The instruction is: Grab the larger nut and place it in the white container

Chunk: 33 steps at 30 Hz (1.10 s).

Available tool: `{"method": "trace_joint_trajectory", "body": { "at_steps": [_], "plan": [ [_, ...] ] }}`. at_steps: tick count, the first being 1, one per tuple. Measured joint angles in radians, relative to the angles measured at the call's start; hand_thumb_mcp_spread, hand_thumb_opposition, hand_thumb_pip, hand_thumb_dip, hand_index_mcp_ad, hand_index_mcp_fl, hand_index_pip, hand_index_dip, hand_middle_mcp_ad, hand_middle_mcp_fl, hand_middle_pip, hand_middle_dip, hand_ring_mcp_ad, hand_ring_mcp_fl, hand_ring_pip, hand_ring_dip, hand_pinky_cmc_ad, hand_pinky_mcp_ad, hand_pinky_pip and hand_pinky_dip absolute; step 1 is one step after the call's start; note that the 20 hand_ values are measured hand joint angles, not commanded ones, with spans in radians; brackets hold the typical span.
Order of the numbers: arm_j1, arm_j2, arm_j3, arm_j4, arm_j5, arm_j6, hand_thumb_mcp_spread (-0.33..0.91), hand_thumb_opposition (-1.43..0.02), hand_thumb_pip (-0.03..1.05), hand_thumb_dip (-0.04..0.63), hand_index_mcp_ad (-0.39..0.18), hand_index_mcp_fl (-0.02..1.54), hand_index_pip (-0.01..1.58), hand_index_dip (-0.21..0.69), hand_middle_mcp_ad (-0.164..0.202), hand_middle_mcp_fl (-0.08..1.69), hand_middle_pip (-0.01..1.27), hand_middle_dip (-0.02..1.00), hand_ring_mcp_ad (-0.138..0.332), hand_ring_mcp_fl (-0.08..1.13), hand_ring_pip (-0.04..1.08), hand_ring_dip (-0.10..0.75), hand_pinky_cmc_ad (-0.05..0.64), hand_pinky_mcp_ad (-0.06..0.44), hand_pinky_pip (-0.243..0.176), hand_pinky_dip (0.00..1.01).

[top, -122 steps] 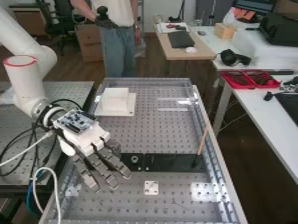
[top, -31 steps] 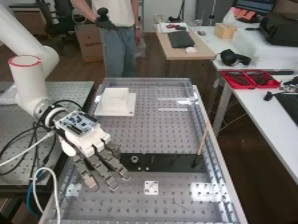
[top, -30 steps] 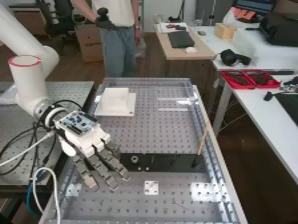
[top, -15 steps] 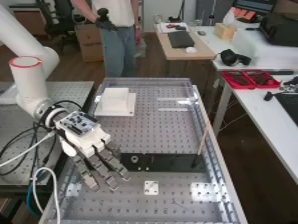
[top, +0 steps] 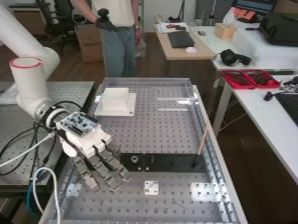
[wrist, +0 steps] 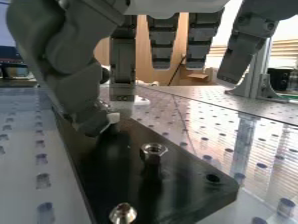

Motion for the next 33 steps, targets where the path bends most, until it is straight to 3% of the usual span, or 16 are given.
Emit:
{"method": "trace_joint_trajectory", "body": {
  "at_steps": [14,33],
  "plan": [
    [0.000,-0.005,0.001,0.012,0.007,-0.008,0.34,-0.82,0.76,0.237,-0.084,0.18,1.54,0.077,0.070,0.02,0.13,0.23,0.148,0.00,0.18,0.126,0.346,0.291,-0.106,0.67],
    [-0.007,-0.014,0.005,0.026,0.005,0.001,0.33,-0.80,0.72,0.220,-0.082,0.28,1.54,0.079,0.070,0.10,0.13,0.23,0.140,0.00,0.17,0.126,0.351,0.293,-0.106,0.62]
  ]
}}
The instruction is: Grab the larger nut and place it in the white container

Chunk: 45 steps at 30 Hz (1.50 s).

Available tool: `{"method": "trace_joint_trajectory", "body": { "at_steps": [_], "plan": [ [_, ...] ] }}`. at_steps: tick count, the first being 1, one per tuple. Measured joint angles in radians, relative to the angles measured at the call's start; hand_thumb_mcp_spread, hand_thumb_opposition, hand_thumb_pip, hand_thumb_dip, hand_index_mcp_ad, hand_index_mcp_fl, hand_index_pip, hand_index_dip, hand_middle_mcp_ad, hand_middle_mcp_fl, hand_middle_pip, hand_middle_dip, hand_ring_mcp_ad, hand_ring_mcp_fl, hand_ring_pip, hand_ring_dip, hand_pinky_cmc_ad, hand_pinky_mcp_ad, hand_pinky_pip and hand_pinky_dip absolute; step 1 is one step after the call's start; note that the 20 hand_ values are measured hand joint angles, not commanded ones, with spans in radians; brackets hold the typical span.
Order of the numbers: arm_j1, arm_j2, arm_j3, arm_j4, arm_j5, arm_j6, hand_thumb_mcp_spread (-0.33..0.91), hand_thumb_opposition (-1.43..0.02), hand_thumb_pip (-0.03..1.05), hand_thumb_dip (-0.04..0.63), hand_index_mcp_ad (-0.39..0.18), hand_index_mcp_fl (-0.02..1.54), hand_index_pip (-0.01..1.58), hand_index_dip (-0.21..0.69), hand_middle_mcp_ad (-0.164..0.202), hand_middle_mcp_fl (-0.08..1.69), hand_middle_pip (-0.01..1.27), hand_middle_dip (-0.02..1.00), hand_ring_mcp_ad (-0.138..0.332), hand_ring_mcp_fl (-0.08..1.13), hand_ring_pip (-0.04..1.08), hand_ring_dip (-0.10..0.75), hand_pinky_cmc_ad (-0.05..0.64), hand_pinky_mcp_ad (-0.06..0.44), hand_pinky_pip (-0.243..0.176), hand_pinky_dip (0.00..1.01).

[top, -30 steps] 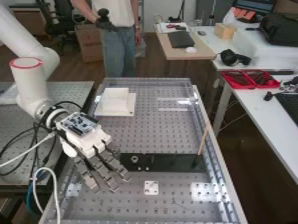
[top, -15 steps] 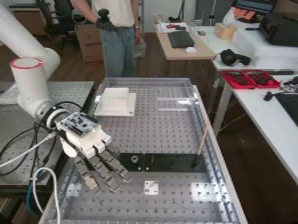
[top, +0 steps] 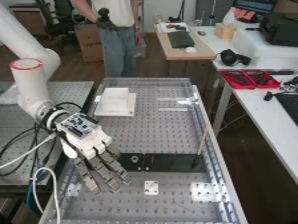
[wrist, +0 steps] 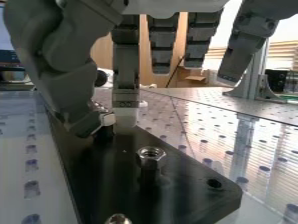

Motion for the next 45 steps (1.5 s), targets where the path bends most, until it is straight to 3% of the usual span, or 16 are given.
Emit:
{"method": "trace_joint_trajectory", "body": {
  "at_steps": [3,5,21,29,37,45],
  "plan": [
    [-0.001,0.004,-0.001,0.004,-0.004,-0.006,0.35,-0.81,0.69,0.222,-0.082,0.28,1.53,0.075,0.070,0.10,0.13,0.23,0.131,0.00,0.17,0.126,0.353,0.295,-0.106,0.62],
    [-0.002,0.011,-0.002,0.009,-0.008,-0.012,0.35,-0.80,0.66,0.222,-0.087,0.37,1.54,0.079,0.066,0.10,0.13,0.23,0.124,0.01,0.17,0.126,0.330,0.291,-0.106,0.62],
    [0.027,0.128,-0.017,0.031,-0.085,-0.073,0.35,-0.80,0.66,0.222,-0.087,0.37,1.54,0.079,0.075,0.10,0.13,0.23,0.131,0.00,0.16,0.126,0.330,0.279,-0.091,0.61],
    [0.084,0.191,-0.007,-0.045,-0.154,-0.067,0.35,-0.80,0.66,0.222,-0.087,0.37,1.54,0.079,0.077,0.10,0.13,0.23,0.131,0.00,0.16,0.126,0.333,0.278,-0.091,0.61],
    [0.171,0.224,0.013,-0.182,-0.260,-0.038,0.35,-0.80,0.66,0.222,-0.087,0.37,1.54,0.079,0.068,0.10,0.13,0.23,0.131,0.01,0.15,0.134,0.333,0.278,-0.091,0.59],
    [0.186,0.262,-0.007,-0.208,-0.421,-0.007,0.35,-0.80,0.66,0.222,-0.087,0.37,1.54,0.079,0.072,0.10,0.13,0.24,0.117,0.01,0.13,0.134,0.333,0.278,-0.091,0.56]
  ]
}}
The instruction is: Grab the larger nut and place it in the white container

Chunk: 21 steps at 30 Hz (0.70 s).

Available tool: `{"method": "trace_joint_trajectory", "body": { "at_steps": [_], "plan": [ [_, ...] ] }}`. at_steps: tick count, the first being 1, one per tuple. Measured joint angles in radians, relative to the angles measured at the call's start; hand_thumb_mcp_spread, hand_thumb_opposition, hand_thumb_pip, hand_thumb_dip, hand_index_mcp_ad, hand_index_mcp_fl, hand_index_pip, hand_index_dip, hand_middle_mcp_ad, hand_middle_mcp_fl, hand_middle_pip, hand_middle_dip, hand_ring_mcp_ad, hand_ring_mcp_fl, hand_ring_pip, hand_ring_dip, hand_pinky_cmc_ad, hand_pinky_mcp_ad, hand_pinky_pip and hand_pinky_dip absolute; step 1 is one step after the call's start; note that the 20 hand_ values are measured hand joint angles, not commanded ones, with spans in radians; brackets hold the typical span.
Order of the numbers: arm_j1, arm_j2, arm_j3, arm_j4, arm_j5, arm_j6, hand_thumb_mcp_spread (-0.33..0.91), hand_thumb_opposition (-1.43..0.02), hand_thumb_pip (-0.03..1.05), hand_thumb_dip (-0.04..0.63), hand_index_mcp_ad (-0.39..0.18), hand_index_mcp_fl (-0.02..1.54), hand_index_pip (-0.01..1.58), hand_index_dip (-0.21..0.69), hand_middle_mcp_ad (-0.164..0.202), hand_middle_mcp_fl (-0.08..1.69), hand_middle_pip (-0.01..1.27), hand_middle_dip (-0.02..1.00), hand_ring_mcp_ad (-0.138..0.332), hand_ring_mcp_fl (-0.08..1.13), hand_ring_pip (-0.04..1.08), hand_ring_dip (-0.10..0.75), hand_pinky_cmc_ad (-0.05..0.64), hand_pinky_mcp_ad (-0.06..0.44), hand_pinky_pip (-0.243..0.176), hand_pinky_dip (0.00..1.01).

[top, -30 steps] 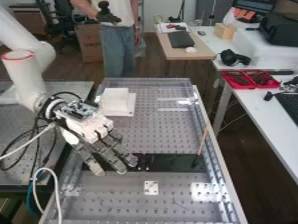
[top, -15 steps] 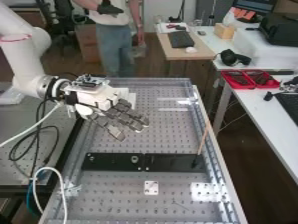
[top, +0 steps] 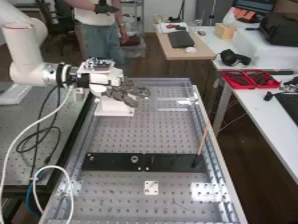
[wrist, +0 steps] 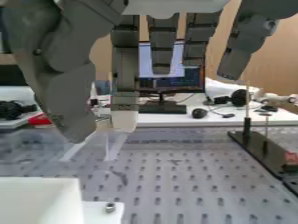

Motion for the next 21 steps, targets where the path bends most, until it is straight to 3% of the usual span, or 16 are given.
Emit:
{"method": "trace_joint_trajectory", "body": {
  "at_steps": [10,21],
  "plan": [
    [0.014,0.034,-0.055,-0.017,-0.236,0.029,0.35,-0.80,0.66,0.222,-0.087,0.37,1.54,0.079,0.072,0.12,0.13,0.24,0.119,0.01,0.13,0.138,0.335,0.278,-0.091,0.56],
    [0.035,0.031,-0.068,0.001,-0.317,0.029,0.35,-0.80,0.66,0.222,-0.087,0.37,1.53,0.079,0.075,0.12,0.13,0.24,0.119,0.00,0.13,0.141,0.335,0.278,-0.082,0.54]
  ]
}}
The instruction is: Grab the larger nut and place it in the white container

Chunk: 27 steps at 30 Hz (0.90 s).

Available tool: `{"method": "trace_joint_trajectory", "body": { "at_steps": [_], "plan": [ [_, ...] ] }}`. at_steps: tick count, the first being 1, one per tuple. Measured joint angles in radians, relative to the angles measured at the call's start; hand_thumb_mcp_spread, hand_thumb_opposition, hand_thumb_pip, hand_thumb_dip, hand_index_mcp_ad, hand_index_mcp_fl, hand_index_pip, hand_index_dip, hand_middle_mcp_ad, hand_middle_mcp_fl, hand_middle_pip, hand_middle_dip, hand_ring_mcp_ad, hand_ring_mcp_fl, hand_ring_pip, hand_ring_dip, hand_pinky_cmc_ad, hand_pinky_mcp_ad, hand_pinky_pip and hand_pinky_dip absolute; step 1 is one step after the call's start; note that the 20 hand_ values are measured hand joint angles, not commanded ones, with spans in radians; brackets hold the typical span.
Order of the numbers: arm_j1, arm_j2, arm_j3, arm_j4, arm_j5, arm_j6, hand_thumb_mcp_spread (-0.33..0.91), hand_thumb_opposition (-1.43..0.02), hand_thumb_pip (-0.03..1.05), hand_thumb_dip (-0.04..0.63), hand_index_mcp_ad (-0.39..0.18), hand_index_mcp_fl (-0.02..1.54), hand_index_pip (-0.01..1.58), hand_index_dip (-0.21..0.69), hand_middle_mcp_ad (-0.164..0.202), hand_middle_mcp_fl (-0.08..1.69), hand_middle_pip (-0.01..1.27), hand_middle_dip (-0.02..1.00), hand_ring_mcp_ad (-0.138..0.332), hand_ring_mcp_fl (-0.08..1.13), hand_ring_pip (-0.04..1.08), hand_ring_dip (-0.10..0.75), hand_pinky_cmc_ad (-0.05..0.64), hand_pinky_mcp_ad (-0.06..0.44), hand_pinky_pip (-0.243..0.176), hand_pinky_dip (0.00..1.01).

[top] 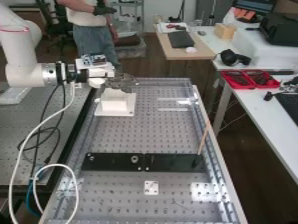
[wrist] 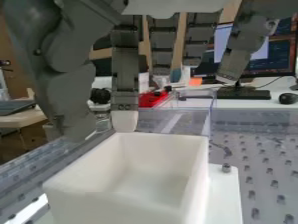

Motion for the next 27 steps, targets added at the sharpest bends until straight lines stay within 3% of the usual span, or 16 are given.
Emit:
{"method": "trace_joint_trajectory", "body": {
  "at_steps": [9,18,21,27],
  "plan": [
    [-0.010,-0.005,0.009,-0.004,-0.010,-0.008,0.36,-0.81,0.67,0.222,-0.087,0.30,1.54,0.096,0.059,0.12,0.13,0.24,0.117,0.01,0.10,0.150,0.330,0.278,-0.077,0.51],
    [-0.018,-0.016,0.014,-0.001,-0.022,-0.008,0.40,-0.88,0.70,0.225,-0.087,0.20,1.54,0.096,0.059,0.12,0.13,0.25,0.117,0.01,0.10,0.164,0.328,0.264,-0.073,0.42],
    [-0.020,-0.022,0.019,-0.004,-0.025,-0.008,0.40,-0.88,0.70,0.225,-0.120,0.19,1.53,0.093,0.061,0.12,0.13,0.25,0.113,0.01,0.10,0.164,0.332,0.265,-0.059,0.41],
    [-0.020,-0.028,0.026,-0.014,-0.023,-0.008,0.43,-0.91,0.70,0.227,-0.129,0.16,1.54,0.110,0.058,0.12,0.13,0.27,0.113,0.01,0.10,0.164,0.332,0.251,-0.059,0.36]
  ]
}}
